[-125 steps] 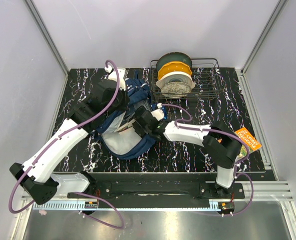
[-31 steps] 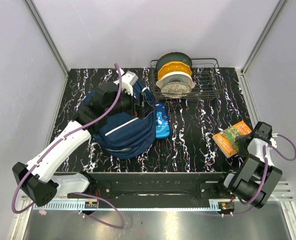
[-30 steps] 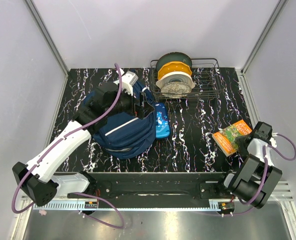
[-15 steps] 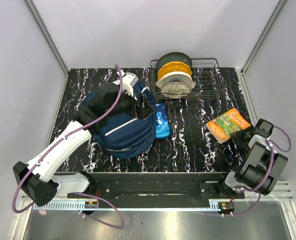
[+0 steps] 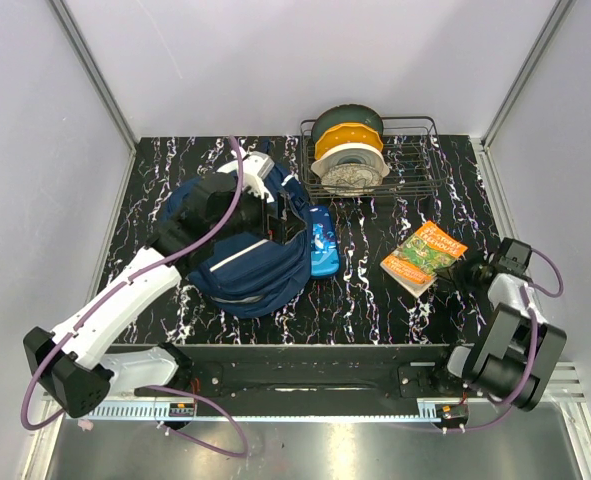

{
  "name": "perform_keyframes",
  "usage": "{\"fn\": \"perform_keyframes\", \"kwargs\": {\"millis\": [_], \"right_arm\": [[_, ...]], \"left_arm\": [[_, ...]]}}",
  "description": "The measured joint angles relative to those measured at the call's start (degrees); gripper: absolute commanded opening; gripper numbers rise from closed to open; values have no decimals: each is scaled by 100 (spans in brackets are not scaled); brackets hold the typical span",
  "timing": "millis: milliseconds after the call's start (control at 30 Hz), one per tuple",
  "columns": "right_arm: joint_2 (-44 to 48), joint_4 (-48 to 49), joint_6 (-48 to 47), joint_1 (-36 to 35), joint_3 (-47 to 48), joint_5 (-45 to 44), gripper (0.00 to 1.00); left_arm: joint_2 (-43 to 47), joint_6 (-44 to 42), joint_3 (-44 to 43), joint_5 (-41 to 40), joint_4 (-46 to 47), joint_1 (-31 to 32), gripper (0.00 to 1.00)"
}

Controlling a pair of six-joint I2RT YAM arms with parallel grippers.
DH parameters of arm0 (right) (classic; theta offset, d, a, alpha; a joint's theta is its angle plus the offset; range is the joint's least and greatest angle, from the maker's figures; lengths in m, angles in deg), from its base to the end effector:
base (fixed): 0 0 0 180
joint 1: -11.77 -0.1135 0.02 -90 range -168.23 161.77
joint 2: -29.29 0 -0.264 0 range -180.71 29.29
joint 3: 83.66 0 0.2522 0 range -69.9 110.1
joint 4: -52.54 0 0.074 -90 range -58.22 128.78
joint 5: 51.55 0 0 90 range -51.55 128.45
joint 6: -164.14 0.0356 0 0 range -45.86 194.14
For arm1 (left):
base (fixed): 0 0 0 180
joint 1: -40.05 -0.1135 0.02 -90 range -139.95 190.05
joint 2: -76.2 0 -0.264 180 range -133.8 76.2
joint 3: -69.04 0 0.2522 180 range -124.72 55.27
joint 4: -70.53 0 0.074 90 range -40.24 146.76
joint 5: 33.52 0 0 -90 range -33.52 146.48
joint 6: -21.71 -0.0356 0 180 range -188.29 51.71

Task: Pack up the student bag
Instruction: Pick up the book from the center of the board.

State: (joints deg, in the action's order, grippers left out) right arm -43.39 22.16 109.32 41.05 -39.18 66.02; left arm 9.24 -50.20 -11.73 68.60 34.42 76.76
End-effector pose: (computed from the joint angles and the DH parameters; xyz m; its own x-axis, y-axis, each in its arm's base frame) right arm 0.1988 -0.0926 0.1563 -0.4799 0.8546 -0.1985 0.6112 0.4880 0.6232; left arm 0.2058 -0.1628 0.3754 -0.5190 0.0083 -0.8547 0.6091 0.7051 -0.3630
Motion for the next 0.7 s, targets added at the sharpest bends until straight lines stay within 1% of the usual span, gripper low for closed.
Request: {"fn": "perform_keyframes", "kwargs": {"millis": [167, 333, 567, 700], "right_arm": [[605, -457, -2, 0, 2, 317, 0], [850, -857, 2, 0, 133, 682, 0], [1003, -1049, -52, -221, 249, 929, 0], [1316, -968, 162, -278, 236, 1325, 0]], "left_arm": [[20, 61, 9, -17, 63, 0, 99], [-4, 157, 11, -17, 155, 4, 99], [-166, 256, 13, 17, 278, 4, 99], [-227, 514, 85, -146, 402, 4, 99]]}}
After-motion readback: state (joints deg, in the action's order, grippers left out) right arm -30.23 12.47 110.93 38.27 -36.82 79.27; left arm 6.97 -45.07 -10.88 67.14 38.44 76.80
